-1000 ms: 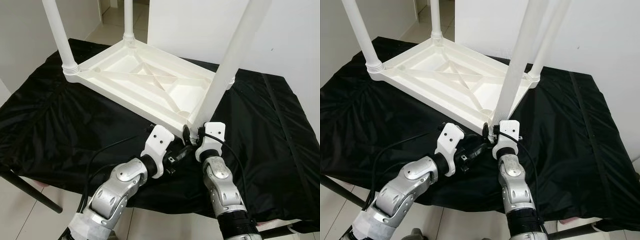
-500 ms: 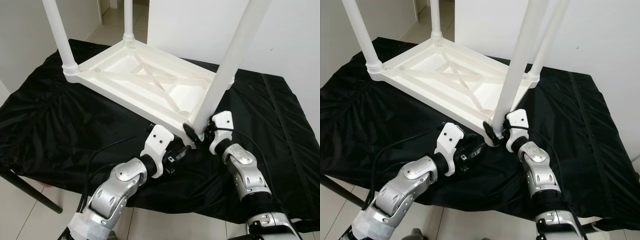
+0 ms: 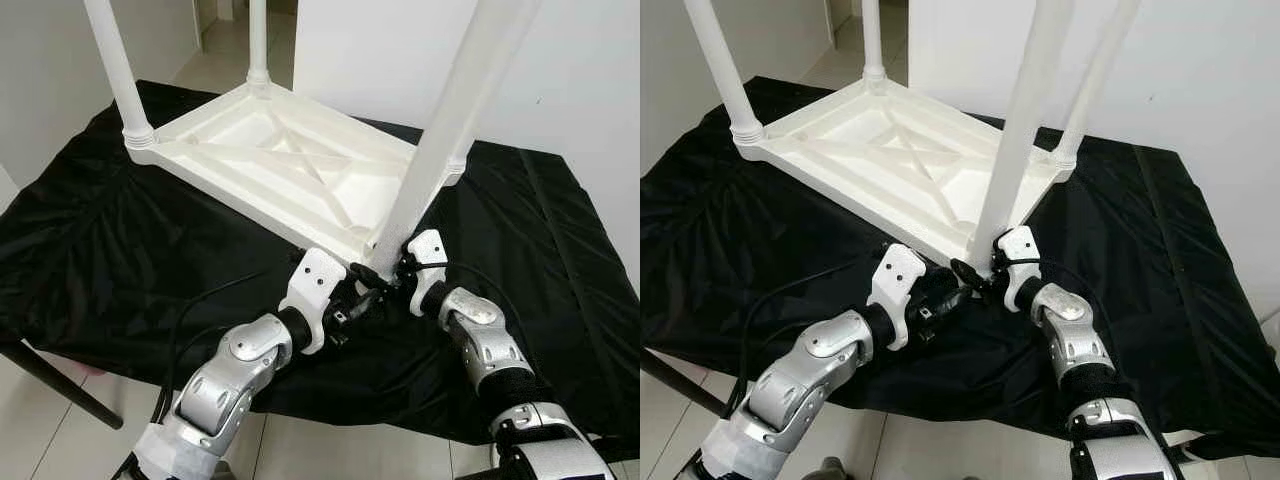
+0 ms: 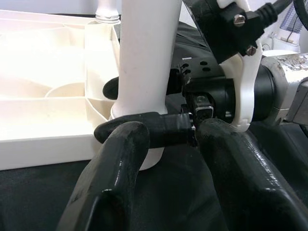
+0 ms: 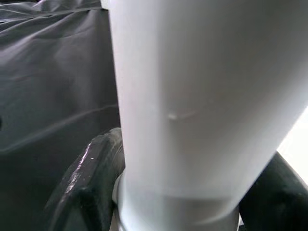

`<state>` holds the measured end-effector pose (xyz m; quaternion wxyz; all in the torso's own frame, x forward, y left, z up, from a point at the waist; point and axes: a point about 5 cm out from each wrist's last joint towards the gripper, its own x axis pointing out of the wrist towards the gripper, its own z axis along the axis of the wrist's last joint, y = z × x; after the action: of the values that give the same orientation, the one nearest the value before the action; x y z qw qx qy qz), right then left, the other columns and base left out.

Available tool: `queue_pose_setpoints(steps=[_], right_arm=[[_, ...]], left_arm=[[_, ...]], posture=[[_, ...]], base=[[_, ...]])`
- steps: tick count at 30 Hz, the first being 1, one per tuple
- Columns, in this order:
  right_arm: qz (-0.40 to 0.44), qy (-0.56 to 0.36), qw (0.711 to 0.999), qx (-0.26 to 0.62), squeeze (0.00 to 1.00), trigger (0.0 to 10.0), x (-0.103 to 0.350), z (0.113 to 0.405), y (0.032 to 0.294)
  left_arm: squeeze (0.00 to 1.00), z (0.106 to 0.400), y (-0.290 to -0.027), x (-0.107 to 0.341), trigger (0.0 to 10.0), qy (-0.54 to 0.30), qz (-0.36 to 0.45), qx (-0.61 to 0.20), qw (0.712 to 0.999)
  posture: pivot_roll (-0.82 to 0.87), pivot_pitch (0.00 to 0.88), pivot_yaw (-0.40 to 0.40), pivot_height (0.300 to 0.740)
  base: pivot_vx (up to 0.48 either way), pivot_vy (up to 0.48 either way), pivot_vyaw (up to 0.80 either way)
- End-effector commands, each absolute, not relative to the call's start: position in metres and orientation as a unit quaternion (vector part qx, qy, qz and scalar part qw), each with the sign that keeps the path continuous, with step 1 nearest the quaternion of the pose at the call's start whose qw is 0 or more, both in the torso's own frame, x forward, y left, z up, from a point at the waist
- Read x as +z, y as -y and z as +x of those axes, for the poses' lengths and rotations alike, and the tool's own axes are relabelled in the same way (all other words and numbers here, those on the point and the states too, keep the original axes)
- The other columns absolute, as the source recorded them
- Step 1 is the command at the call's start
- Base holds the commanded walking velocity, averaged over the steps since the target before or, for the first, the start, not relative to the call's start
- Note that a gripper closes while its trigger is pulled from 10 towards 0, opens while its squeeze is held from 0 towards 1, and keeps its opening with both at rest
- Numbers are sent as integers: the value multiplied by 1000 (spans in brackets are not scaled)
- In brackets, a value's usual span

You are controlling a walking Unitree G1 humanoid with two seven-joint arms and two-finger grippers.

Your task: Building children table

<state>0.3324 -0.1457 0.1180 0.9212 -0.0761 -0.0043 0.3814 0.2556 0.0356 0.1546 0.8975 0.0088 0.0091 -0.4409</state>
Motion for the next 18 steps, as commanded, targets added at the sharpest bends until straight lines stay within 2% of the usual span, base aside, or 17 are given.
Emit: queue_pose_setpoints(steps=[1,5,6,7,8,13,18], right_arm=[[-77,-13,914,397,0,0,110,330,145],[-78,-12,920,385,0,0,109,331,150],[-77,-13,926,369,0,3098,108,332,152],[-77,-13,926,369,0,3098,108,332,152],[-79,-16,930,359,0,10000,107,332,153],[-96,-24,955,278,0,10000,102,336,156],[-58,-24,984,165,0,10000,99,333,156]], left_arm=[[0,254,-34,157,10000,-4,13,-456,890],[0,254,-33,157,10000,-4,12,-457,889],[0,254,-32,157,10000,-4,12,-458,889],[0,254,-32,157,10000,-4,12,-458,889],[0,254,-32,157,10000,-4,12,-459,889],[0,253,-31,156,10000,-4,11,-460,888],[0,252,-30,156,10000,-5,9,-462,887]], posture=[[169,17,-85,740],[165,15,-87,740],[163,14,-87,740],[163,14,-87,740],[161,15,-88,740],[158,15,-91,740],[154,13,-93,740]], base=[[0,0,0],[0,0,0],[0,0,0],[0,0,0],[0,0,0],[0,0,0],[0,0,0]])
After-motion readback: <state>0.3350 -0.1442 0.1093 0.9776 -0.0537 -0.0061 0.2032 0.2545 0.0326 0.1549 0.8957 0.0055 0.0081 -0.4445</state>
